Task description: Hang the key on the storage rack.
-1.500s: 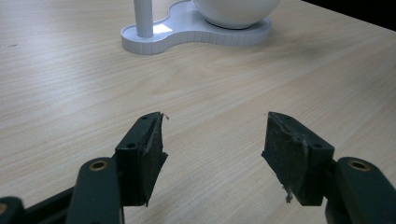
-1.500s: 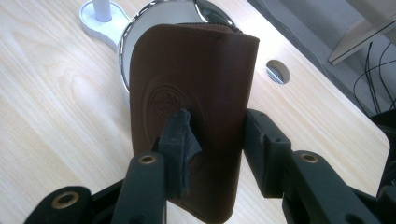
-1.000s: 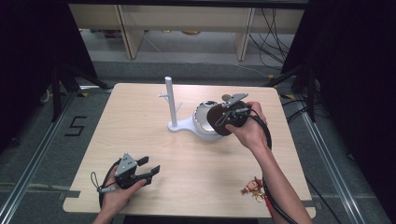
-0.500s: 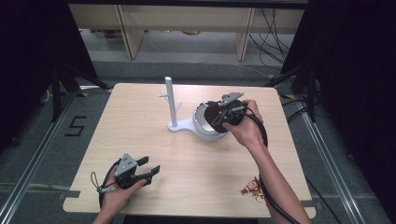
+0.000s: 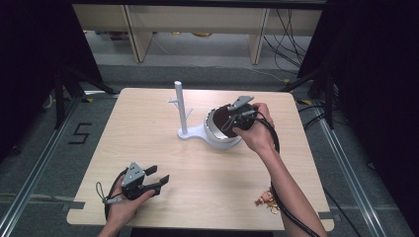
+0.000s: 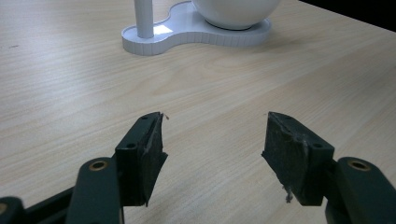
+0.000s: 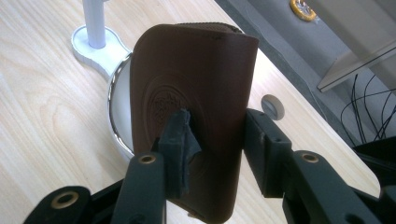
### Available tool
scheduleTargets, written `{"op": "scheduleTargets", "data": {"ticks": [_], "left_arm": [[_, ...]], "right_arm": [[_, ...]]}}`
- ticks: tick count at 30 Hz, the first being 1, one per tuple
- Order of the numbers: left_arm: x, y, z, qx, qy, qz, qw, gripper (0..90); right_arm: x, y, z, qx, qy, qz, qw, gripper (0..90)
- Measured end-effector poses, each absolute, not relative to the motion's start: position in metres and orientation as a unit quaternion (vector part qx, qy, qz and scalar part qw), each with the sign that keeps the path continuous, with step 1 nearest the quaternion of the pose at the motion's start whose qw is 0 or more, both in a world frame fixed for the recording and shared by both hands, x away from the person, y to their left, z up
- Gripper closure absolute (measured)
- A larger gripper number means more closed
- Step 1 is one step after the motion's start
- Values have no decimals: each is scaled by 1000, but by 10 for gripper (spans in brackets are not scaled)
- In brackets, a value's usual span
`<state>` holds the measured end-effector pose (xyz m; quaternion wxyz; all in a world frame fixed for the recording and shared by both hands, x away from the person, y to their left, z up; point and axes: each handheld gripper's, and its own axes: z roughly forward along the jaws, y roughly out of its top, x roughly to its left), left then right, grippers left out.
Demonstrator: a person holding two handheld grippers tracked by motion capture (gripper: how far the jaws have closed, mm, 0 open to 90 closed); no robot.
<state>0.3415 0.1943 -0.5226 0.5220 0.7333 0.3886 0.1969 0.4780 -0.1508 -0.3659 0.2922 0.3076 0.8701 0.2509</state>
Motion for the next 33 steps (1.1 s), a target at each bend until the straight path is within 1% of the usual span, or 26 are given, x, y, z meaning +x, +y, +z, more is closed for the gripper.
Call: {"op": "scheduleTargets", "data": {"ticks": [2,5,6,9,10,33], "left_arm": [[342,194,-523,733,388,197,522,366],[342,194,-523,734,388,197,522,366],[341,194,-523,734,388,197,522,366],[341,194,-523,733,388,197,522,366],[341,194,-523,733,389,196,522,366],[342,194,-523,735,386,197,521,366]], "right_arm": [[480,-151,-366,300,871,250,298,626],[480,-149,-367,305,870,254,292,626],[482,-149,-368,299,869,254,303,626],[482,-148,-369,300,868,256,302,625],[484,-147,-370,303,864,257,309,626],[491,-140,-382,294,870,246,311,623]]}}
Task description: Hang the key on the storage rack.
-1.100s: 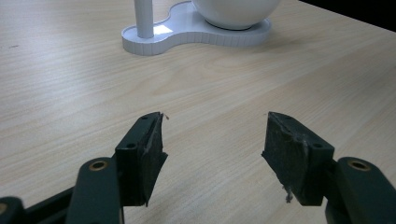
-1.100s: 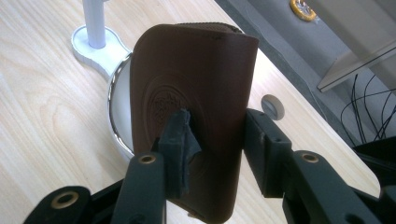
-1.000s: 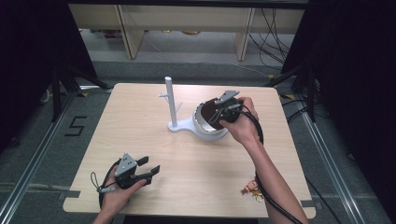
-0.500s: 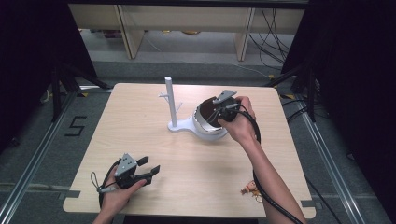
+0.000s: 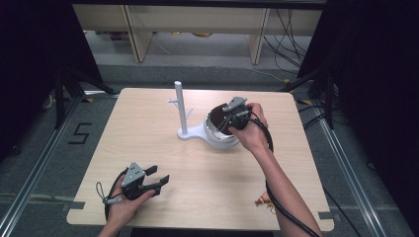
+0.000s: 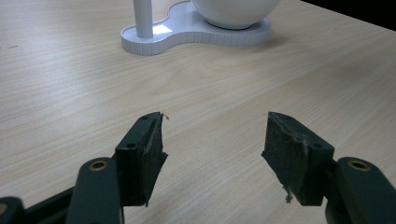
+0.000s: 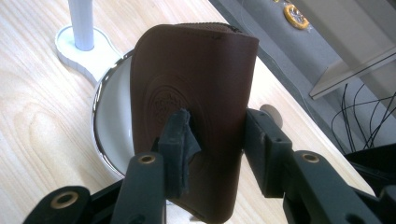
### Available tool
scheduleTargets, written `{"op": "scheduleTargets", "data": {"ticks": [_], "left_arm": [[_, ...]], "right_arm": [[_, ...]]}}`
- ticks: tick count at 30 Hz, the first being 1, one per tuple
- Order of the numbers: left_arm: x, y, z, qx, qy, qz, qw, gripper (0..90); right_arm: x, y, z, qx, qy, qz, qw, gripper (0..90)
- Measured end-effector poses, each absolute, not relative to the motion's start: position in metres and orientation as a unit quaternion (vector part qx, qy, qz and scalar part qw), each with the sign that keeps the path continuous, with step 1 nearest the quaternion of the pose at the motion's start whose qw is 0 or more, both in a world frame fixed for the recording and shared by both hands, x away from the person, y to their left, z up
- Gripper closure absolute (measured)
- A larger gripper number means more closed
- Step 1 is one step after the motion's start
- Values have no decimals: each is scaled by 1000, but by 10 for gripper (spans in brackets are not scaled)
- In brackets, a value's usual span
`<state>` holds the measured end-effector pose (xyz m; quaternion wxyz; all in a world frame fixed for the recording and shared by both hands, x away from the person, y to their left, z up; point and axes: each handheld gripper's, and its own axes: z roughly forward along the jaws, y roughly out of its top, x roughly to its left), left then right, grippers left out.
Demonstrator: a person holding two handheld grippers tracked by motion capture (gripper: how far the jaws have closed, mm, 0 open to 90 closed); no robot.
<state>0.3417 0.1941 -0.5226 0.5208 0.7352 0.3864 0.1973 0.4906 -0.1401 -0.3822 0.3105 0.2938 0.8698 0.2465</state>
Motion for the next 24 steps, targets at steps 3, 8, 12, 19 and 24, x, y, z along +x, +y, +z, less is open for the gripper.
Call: {"op": "scheduleTargets", "data": {"ticks": [3,8,12,19,24], "left_arm": [[342,194,-523,735,386,197,521,366],[341,194,-522,735,387,197,520,367],[341,194,-522,737,389,198,516,367],[341,193,-522,737,389,198,516,367],[341,193,-523,735,390,195,520,367]], "right_arm": [[491,-140,-384,295,870,243,311,622],[493,-139,-387,294,873,239,308,621],[494,-138,-387,292,876,235,304,618],[497,-135,-392,284,880,238,298,656],[499,-133,-392,284,880,234,301,656]]}}
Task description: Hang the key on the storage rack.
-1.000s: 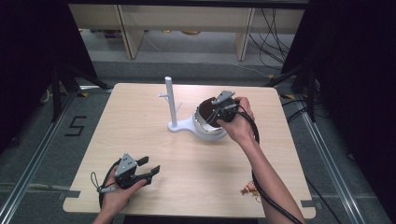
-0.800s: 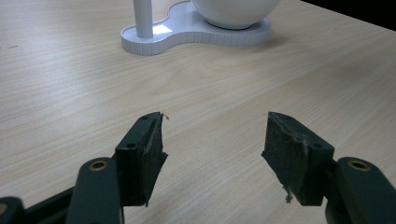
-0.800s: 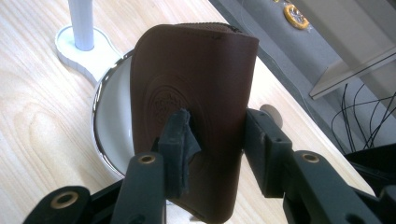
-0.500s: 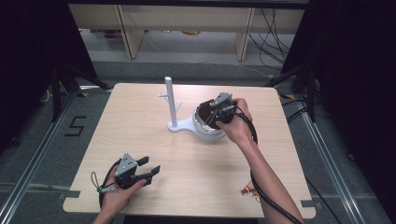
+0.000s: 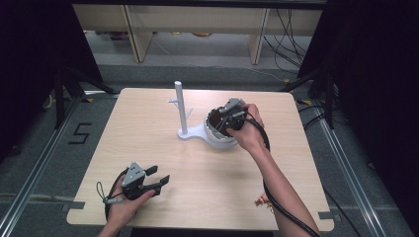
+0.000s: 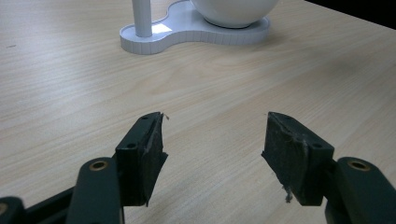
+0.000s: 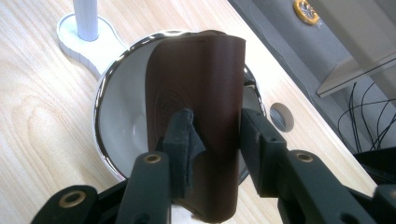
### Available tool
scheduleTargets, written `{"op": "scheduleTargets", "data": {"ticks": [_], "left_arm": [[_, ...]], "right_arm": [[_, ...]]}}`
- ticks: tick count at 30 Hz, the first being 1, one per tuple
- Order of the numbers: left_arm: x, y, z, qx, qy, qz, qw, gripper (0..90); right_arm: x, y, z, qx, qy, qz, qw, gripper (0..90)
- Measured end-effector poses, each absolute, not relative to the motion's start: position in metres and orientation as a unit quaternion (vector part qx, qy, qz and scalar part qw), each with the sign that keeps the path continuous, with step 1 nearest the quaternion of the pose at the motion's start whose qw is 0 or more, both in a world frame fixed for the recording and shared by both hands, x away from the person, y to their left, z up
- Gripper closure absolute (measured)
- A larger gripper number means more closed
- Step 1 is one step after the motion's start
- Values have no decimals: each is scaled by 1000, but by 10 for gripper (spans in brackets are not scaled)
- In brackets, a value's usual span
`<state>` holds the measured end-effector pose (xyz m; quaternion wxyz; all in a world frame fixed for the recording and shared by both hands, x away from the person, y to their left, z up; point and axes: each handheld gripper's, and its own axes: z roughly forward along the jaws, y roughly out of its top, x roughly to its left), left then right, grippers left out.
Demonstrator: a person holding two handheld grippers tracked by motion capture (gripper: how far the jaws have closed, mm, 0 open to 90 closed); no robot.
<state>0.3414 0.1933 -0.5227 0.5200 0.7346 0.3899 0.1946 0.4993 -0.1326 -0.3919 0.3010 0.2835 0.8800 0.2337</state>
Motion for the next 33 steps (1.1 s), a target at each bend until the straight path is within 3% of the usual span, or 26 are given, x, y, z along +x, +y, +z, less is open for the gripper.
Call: {"op": "scheduleTargets", "data": {"ticks": [6,14,22,28,33], "left_arm": [[342,194,-523,737,386,196,520,367],[341,194,-522,736,388,196,519,367],[342,193,-522,738,386,197,518,369],[341,193,-522,738,390,199,514,369],[342,193,-522,739,392,198,511,371]], "right_arm": [[502,-130,-395,286,884,231,290,670],[498,-136,-393,313,875,255,268,569],[491,-160,-385,381,850,278,234,559],[483,-182,-392,414,839,286,208,601],[474,-199,-398,433,835,291,178,728]]}}
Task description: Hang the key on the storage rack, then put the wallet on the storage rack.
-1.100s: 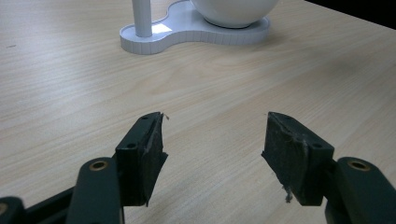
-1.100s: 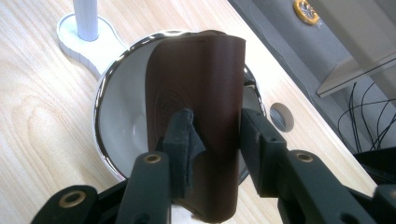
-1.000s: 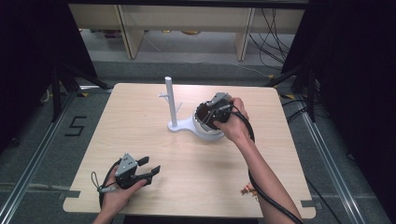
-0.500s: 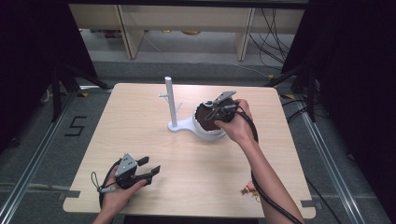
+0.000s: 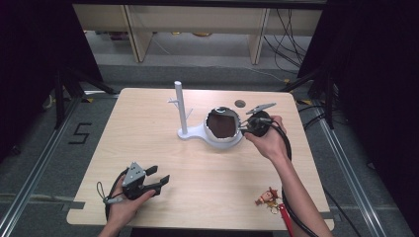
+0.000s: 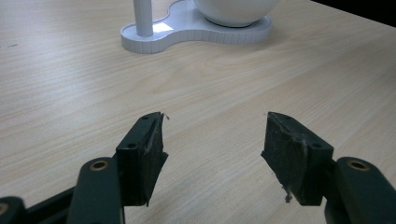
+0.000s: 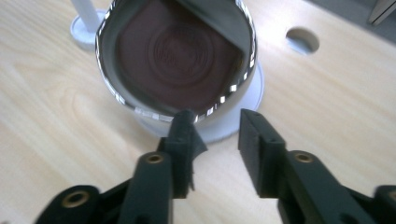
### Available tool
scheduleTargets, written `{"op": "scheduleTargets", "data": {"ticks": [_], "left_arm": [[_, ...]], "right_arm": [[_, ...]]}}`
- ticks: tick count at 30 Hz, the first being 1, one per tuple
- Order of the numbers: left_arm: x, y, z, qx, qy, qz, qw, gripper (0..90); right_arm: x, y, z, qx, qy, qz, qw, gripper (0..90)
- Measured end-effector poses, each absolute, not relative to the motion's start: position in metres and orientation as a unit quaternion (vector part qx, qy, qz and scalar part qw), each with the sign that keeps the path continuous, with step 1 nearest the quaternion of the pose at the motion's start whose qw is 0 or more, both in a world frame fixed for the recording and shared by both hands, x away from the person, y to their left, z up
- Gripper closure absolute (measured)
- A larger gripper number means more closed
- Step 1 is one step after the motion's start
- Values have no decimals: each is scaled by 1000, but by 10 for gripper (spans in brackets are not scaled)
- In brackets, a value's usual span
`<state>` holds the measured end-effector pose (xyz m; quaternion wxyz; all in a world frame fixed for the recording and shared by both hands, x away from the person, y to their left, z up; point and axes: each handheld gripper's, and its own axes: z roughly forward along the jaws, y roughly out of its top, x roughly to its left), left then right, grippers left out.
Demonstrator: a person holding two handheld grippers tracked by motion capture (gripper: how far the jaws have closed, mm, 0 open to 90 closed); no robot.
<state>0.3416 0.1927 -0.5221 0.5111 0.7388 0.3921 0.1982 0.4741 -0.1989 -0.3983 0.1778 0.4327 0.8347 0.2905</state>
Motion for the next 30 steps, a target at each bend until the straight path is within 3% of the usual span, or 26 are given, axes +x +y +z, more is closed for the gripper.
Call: {"op": "scheduleTargets", "data": {"ticks": [2,9,30], "left_arm": [[343,192,-523,738,392,197,513,373],[342,191,-523,738,387,202,515,374],[341,192,-522,736,392,203,514,375]], "right_arm": [[469,-208,-405,448,834,281,158,780],[460,-223,-416,479,825,266,141,825],[445,-255,-428,584,793,161,60,760]]}}
